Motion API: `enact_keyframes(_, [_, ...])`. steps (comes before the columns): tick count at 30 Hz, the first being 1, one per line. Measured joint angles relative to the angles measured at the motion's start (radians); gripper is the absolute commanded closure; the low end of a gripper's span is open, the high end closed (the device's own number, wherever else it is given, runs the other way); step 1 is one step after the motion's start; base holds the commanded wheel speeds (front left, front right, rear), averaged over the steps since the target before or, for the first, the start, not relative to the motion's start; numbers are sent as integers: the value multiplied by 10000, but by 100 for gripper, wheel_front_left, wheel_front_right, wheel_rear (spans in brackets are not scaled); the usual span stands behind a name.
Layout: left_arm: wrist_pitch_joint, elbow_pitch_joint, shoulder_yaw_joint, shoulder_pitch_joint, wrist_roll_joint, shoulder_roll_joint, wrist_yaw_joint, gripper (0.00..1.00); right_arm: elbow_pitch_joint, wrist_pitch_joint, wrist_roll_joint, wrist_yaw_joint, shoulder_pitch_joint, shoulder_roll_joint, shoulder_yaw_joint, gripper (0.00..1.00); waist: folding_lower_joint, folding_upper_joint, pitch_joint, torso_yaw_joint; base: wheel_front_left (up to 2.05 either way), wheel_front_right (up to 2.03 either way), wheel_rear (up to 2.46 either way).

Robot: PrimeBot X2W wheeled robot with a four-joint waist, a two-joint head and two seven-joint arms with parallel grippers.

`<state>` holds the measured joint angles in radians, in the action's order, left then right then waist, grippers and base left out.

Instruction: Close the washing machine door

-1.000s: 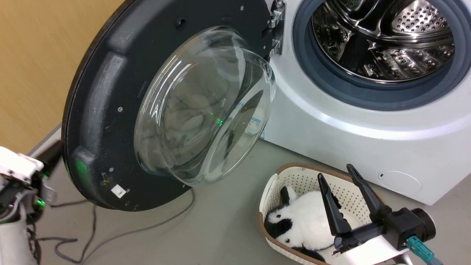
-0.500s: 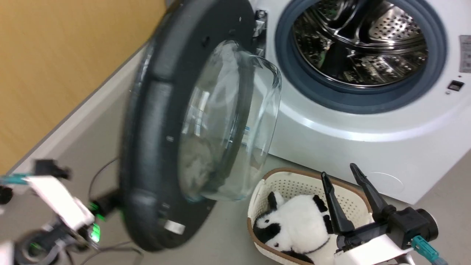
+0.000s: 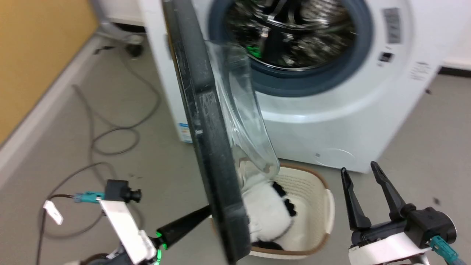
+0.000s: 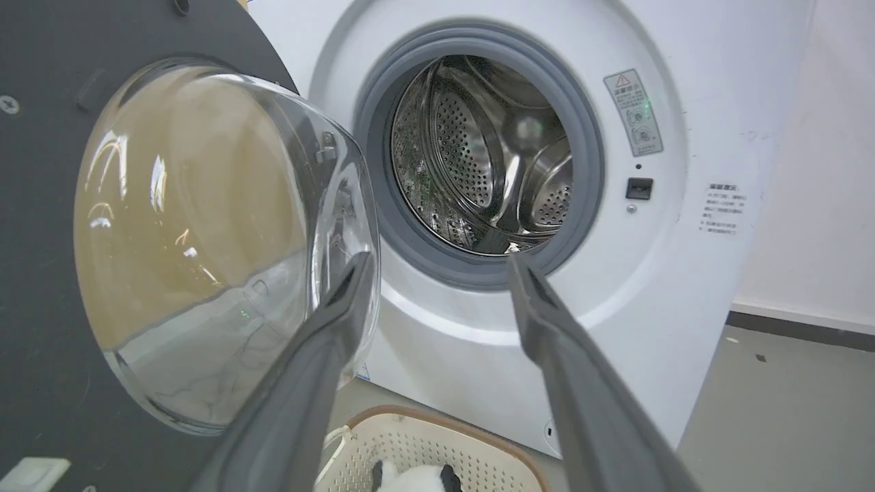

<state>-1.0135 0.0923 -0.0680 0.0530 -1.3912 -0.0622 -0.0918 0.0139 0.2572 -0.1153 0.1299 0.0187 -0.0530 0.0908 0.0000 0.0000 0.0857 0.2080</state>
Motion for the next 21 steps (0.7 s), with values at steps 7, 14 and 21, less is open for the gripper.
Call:
enact_keyframes(7, [1847, -648, 918, 35, -77, 90, -182, 100, -194, 0, -50, 0, 41, -2, -79, 0, 0, 0, 312, -1533, 0, 0, 0])
enact_keyframes(14, [4696, -1979, 1367, 1197, -257, 111, -274, 100, -286, 0, -345, 0, 195, -2, 174, 0, 0, 0, 774, -3304, 0, 0, 0])
enact_keyframes(21, [6752, -2970, 1655, 2536, -184, 104, -316, 100, -366, 0, -451, 0, 270, -2, 215, 0, 0, 0, 1178, -4477, 0, 0, 0])
